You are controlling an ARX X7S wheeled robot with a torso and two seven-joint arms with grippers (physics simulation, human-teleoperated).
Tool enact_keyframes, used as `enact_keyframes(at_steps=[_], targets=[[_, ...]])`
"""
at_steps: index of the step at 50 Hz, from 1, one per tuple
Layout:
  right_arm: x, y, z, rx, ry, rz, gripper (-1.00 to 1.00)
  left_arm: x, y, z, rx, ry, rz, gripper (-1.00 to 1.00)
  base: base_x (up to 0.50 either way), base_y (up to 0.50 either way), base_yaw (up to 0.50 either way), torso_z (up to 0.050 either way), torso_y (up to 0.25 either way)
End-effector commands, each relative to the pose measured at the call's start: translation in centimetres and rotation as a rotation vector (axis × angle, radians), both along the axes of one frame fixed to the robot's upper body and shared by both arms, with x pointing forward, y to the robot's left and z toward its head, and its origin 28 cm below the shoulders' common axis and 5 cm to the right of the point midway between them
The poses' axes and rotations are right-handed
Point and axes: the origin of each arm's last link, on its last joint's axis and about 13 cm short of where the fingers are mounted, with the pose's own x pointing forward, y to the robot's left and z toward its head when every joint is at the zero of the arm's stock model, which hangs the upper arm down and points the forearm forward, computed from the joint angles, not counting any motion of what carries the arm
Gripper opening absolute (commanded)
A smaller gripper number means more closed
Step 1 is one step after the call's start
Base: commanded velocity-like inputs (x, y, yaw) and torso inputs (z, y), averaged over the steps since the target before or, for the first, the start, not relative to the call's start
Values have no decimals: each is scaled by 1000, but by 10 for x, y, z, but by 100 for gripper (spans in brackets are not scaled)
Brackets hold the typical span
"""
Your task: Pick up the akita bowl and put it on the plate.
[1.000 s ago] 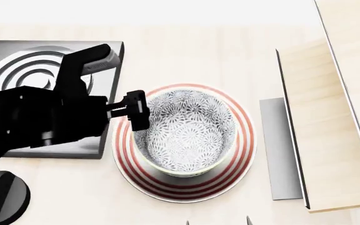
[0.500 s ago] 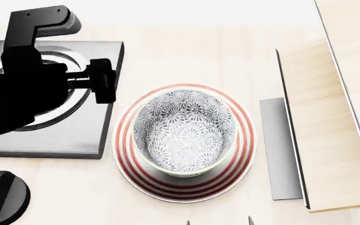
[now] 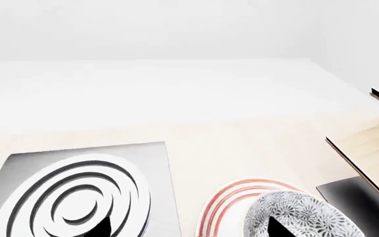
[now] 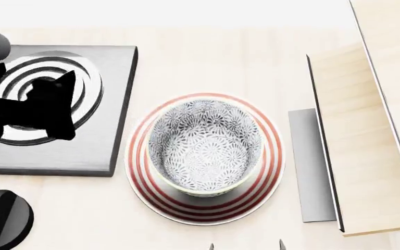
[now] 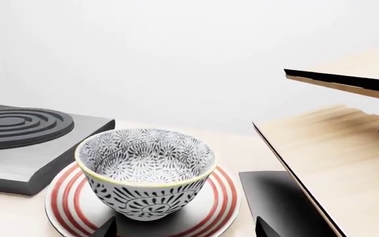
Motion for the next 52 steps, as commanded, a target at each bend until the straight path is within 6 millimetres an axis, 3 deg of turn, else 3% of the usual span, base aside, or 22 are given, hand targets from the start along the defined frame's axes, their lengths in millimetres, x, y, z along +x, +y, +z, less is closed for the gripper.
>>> enact_keyframes(at_steps=[1,9,18,23,31,41,52], targets=[[1,-3,4,-3,-14,-21,100,-38,13,-5,-50,-134,52,100,0,0,0,0,0],[0,-13,23,-4,-73,-76,100,-79,25,-10,-42,-249,102,100,0,0,0,0,0],[-5,-19,50,-27,-165,-124,100,-103,34,-14,-36,-309,133,100,0,0,0,0,0],[-17,-24,78,-47,-267,-165,100,-121,34,-20,-37,-349,138,100,0,0,0,0,0],[-38,-27,113,-56,-392,-193,100,-132,32,-32,-12,-377,145,100,0,0,0,0,0],[-52,-26,132,-80,-477,-200,100,-150,31,-34,12,-435,160,100,0,0,0,0,0],[-72,-30,148,-75,-573,-219,100,-158,25,-38,25,-492,147,100,0,0,0,0,0]])
